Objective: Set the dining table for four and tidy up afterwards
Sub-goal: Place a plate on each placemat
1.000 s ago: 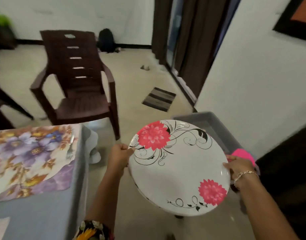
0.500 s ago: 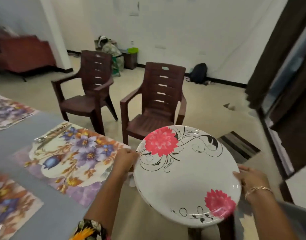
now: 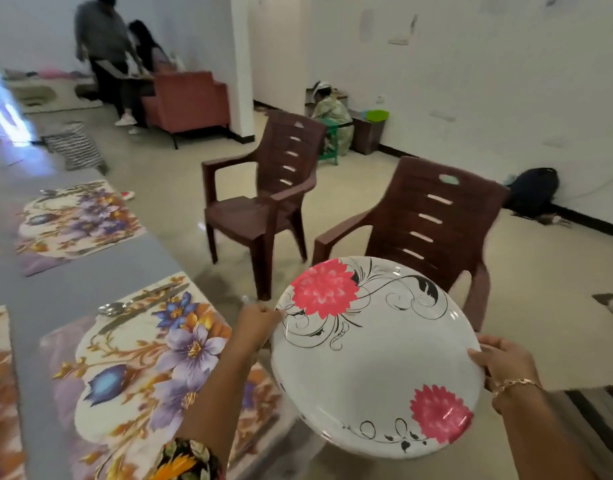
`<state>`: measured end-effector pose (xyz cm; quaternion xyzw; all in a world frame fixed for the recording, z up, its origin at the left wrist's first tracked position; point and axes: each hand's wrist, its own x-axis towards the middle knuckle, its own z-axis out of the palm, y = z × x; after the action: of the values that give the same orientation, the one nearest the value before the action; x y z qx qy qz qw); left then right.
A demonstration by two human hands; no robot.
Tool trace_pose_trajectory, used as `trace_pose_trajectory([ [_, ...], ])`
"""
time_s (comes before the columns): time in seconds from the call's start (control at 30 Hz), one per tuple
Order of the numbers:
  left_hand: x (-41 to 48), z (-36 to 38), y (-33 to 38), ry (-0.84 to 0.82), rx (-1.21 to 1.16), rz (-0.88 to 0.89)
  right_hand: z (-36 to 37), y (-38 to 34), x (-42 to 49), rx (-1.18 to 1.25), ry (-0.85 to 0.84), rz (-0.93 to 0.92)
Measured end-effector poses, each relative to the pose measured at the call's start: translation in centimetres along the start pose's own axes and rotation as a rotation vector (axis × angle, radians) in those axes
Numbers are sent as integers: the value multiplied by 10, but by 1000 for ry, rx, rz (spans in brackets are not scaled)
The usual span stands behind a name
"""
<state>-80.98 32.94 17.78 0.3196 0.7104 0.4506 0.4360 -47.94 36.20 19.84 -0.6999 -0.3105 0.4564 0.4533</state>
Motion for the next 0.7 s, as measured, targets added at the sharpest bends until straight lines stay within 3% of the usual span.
trace_pose_trajectory([
  [0.2, 37, -24, -4, 228, 3, -96, 91, -25, 72, -112, -252, 21],
  [0.4, 33, -39, -2, 523, -77, -170, 184, -50, 125, -245, -632, -26],
  [0.53, 14, -43, -15, 747, -120, -300, 233, -54, 139, -359, -834, -24],
  [0.7, -18, -44, -31, 905, -152, -431, 288, -53, 126, -452, -1011, -56],
])
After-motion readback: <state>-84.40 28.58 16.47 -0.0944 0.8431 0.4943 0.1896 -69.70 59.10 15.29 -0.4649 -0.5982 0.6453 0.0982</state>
